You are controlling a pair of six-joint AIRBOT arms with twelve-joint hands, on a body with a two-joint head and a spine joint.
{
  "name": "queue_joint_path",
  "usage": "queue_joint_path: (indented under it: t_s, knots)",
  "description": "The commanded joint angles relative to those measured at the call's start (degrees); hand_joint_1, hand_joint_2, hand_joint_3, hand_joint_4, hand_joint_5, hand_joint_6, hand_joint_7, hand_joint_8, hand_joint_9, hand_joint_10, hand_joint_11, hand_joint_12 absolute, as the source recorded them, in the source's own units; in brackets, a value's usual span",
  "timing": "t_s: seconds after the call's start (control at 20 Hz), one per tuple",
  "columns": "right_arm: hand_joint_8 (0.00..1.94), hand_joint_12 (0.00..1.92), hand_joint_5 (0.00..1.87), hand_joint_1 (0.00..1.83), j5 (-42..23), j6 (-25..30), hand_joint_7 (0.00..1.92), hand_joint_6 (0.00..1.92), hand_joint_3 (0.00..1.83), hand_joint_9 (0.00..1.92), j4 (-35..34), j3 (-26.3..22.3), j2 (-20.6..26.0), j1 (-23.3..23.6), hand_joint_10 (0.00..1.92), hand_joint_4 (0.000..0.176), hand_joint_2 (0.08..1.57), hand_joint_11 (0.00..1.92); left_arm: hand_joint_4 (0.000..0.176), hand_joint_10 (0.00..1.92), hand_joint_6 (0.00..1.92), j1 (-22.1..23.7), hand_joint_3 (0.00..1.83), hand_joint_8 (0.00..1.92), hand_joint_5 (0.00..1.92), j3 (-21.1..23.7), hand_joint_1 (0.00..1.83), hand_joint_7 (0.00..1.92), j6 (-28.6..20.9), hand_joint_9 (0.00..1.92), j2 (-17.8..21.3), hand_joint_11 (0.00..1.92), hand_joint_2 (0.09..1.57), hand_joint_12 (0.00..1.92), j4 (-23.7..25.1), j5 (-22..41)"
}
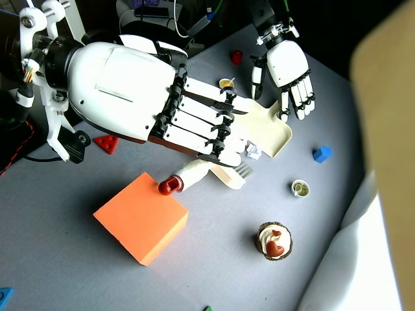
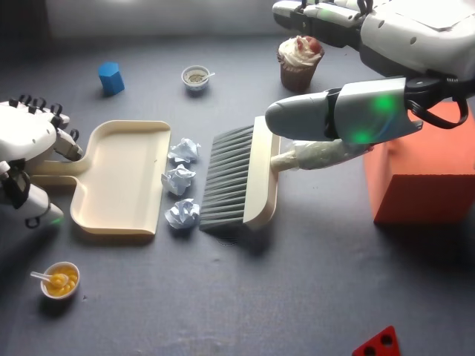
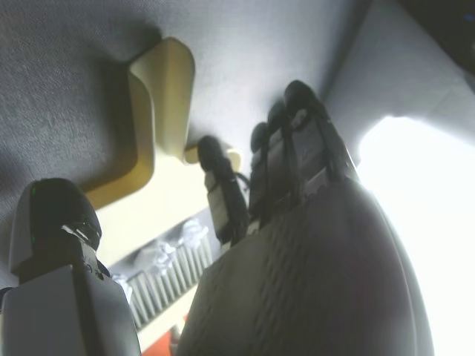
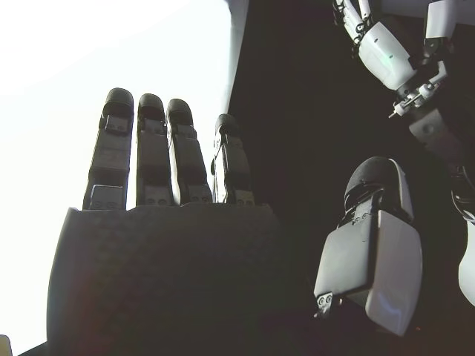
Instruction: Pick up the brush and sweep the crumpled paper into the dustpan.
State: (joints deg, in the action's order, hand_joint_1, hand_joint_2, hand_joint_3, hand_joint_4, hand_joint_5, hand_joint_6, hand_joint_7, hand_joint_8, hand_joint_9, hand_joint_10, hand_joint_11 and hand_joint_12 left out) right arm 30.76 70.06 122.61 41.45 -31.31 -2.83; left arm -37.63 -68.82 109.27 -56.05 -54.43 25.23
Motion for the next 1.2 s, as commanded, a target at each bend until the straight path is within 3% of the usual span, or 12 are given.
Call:
queue_joint_path:
  t_s: [0.0, 0.1, 0.2, 0.25, 0.3, 0.35, 0.55, 0.6, 0.65, 1.1, 1.15]
  knots:
    - [0.00, 0.02, 0.01, 0.00, 4.04, 0.33, 0.02, 0.00, 0.00, 0.06, 2.77, -0.37, 0.70, 1.08, 0.00, 0.000, 0.91, 0.07, 0.076, 0.00, 0.02, -0.38, 0.00, 0.01, 0.56, -0.45, 0.89, 0.16, 0.21, 0.15, -0.07, 0.15, 0.97, 0.10, 1.09, 5.73]
    - [0.02, 0.03, 0.05, 0.00, 4.04, 0.33, 0.07, 0.01, 0.00, 0.10, 2.80, -0.40, 0.70, 1.08, 0.01, 0.000, 0.90, 0.11, 0.096, 0.01, 0.01, -0.94, 0.01, 0.01, 0.60, -0.46, 0.85, 0.21, 0.21, 0.19, -0.45, 0.19, 0.98, 0.13, 0.69, 6.33]
    - [0.01, 0.02, 0.04, 0.00, 4.04, 0.33, 0.06, 0.01, 0.00, 0.09, 2.84, -0.44, 0.70, 1.08, 0.01, 0.000, 0.91, 0.10, 0.090, 0.01, 0.02, -1.30, 0.01, 0.01, 0.62, -0.51, 0.85, 0.22, 0.21, 0.20, -0.76, 0.20, 1.00, 0.13, 0.63, 6.73]
    - [0.01, 0.02, 0.04, 0.00, 4.04, 0.33, 0.06, 0.01, 0.00, 0.09, 2.86, -0.47, 0.70, 1.08, 0.01, 0.000, 0.91, 0.09, 0.059, 0.01, 0.02, -1.42, 0.01, 0.01, 0.65, -0.60, 0.90, 0.23, 0.21, 0.19, -0.96, 0.18, 1.00, 0.13, 0.57, 6.73]
    - [0.00, 0.02, 0.02, 0.00, 4.04, 0.33, 0.05, 0.00, 0.00, 0.08, 2.89, -0.49, 0.70, 1.08, 0.00, 0.000, 0.91, 0.09, 0.050, 0.00, 0.01, -1.46, 0.00, 0.00, 0.70, -0.63, 0.90, 0.24, 0.21, 0.20, -1.09, 0.17, 1.02, 0.13, 0.53, 6.81]
    - [0.01, 0.03, 0.04, 0.00, 4.04, 0.33, 0.06, 0.01, 0.00, 0.10, 2.91, -0.50, 0.70, 1.08, 0.01, 0.000, 0.90, 0.11, 0.000, 0.00, 0.02, -1.49, 0.00, 0.00, 0.88, -0.63, 1.01, 0.28, 0.21, 0.22, -1.17, 0.17, 1.02, 0.13, 0.53, 6.84]
    - [0.01, 0.03, 0.04, 0.00, 4.04, 0.33, 0.07, 0.01, 0.00, 0.10, 2.94, -0.53, 0.70, 1.06, 0.01, 0.000, 0.90, 0.11, 0.000, 0.00, 0.02, -1.49, 0.00, 0.00, 0.91, -0.53, 1.02, 0.29, 0.21, 0.23, -1.36, 0.18, 1.02, 0.14, 0.70, 7.01]
    - [0.01, 0.03, 0.06, 0.00, 4.04, 0.33, 0.08, 0.01, 0.00, 0.11, 2.94, -0.60, 0.70, 1.06, 0.01, 0.000, 0.91, 0.12, 0.000, 0.00, 0.61, -1.49, 0.00, 0.01, 1.07, -0.44, 1.13, 0.30, 0.21, 0.22, -1.36, 0.15, 1.06, 0.14, 0.74, 7.24]
    - [0.00, 0.02, 0.03, 0.00, 4.04, 0.33, 0.05, 0.00, 0.00, 0.09, 2.95, -0.63, 0.70, 1.06, 0.00, 0.000, 0.91, 0.10, 0.000, 0.01, 0.77, -1.49, 0.00, 0.01, 1.07, -0.27, 1.16, 0.34, 0.21, 0.26, -1.35, 0.18, 1.07, 0.17, 0.74, 7.66]
    - [0.01, 0.02, 0.07, 0.00, 4.65, 0.34, 0.08, 0.01, 0.00, 0.11, 2.92, -0.89, -0.24, 0.68, 0.01, 0.000, 0.92, 0.10, 0.000, 0.00, 0.81, -1.47, 0.00, 0.00, 1.08, -0.10, 1.16, 0.34, 0.21, 0.27, -1.78, 0.17, 1.07, 0.22, 1.35, 7.98]
    - [0.00, 0.00, 0.01, 0.00, 4.69, 0.34, 0.03, 0.00, 0.00, 0.05, 2.92, -0.98, -0.24, 0.57, 0.00, 0.000, 0.92, 0.04, 0.000, 0.00, 0.81, -1.44, 0.00, 0.01, 1.08, -0.12, 1.17, 0.34, 0.21, 0.28, -1.77, 0.18, 1.07, 0.23, 1.51, 7.99]
